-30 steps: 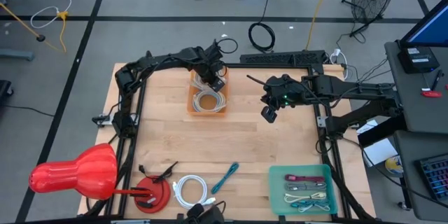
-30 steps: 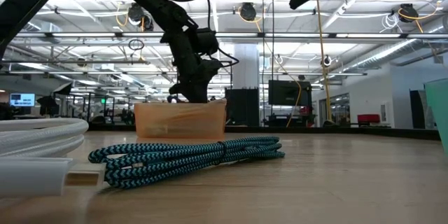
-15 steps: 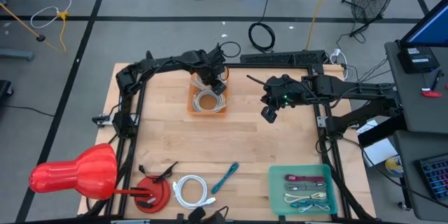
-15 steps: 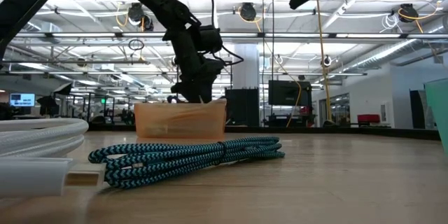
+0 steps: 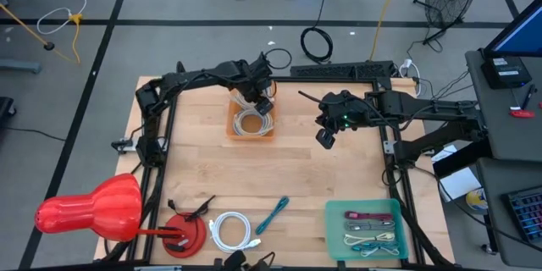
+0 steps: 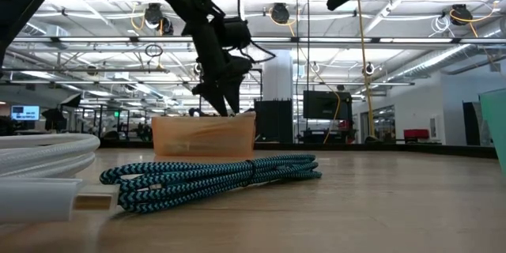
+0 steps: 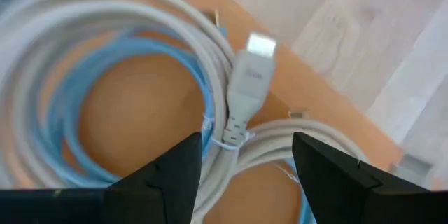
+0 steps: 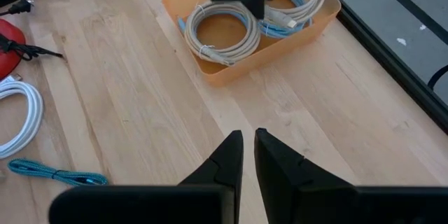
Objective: Pick & Place USB Port
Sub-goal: Put the brown usb cable into the orange bin
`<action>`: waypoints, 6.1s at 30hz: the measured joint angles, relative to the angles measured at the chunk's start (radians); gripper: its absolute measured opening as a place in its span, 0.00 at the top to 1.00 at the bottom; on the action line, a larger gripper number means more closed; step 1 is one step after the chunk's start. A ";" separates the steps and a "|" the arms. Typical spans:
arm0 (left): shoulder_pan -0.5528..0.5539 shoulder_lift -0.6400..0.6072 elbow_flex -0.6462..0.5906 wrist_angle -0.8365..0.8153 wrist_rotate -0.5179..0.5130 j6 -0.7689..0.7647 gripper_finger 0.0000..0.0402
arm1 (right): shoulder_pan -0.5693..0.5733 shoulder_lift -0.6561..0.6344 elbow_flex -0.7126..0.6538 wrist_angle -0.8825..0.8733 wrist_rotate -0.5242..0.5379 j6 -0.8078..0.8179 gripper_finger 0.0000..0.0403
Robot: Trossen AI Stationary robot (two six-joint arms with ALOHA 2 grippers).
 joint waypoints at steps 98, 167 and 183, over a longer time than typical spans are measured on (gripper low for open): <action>0.056 -0.078 -0.156 -0.043 0.243 0.603 1.00 | -0.068 -0.006 -0.069 0.336 0.035 0.077 0.93; 0.106 -0.079 -0.154 0.011 0.183 0.492 1.00 | -0.068 -0.006 -0.069 0.307 0.008 0.044 0.93; 0.133 -0.085 -0.107 0.055 0.189 0.309 1.00 | -0.068 -0.006 -0.069 0.307 0.006 0.044 0.93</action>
